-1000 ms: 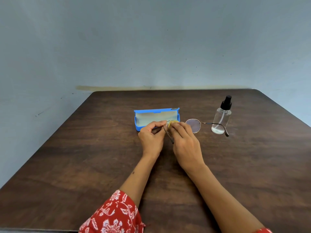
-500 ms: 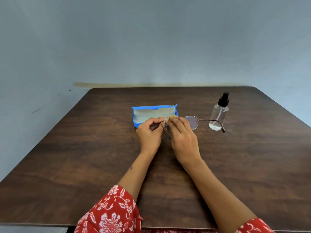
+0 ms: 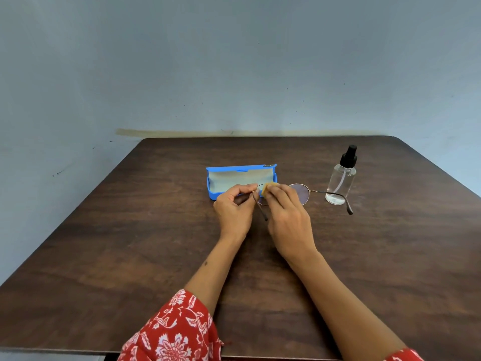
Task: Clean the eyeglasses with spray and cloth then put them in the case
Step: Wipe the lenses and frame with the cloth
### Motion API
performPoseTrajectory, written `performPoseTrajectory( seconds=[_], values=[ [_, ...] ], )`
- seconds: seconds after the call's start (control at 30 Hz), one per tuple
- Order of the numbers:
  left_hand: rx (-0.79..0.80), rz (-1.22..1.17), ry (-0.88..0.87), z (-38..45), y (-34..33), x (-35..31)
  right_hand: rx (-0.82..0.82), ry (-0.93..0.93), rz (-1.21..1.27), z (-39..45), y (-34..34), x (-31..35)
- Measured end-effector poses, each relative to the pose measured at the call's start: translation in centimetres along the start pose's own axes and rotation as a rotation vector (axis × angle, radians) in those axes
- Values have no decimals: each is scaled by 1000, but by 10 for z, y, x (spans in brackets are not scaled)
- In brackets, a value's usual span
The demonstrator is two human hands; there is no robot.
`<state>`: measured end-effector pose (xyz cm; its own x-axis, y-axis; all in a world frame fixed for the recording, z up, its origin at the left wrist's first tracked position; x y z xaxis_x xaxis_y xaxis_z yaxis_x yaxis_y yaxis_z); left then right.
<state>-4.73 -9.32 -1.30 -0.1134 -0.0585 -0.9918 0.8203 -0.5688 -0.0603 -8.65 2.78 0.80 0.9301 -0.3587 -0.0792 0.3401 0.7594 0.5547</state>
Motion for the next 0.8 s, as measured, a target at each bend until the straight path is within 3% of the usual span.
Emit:
performPoseTrajectory(
  seconds=[0.13,0.37,0.57,0.8],
  values=[
    [-9,-27,6,1,1,1,8,102,40,0,5,13],
    [12,-8,0,1,-2,0,-6,-15,-15,3,-1,-8],
    [6,-50,13,2,1,2,23,101,65,1,1,15],
    [14,-20,8,2,0,2,3,-18,-7,3,-3,-3]
  ],
)
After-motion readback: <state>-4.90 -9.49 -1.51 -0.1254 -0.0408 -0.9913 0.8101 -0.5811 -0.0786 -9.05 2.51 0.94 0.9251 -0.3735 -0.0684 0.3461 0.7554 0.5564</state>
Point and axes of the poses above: each hand's wrist, its own z-axis towards the middle knuckle, its own y-axis out of the back of the hand, x = y × z, the point moved 8 cm from there along z, towards the middle knuckle, and after that the axes turned 13 degrees about y, right-handed, at the moved point
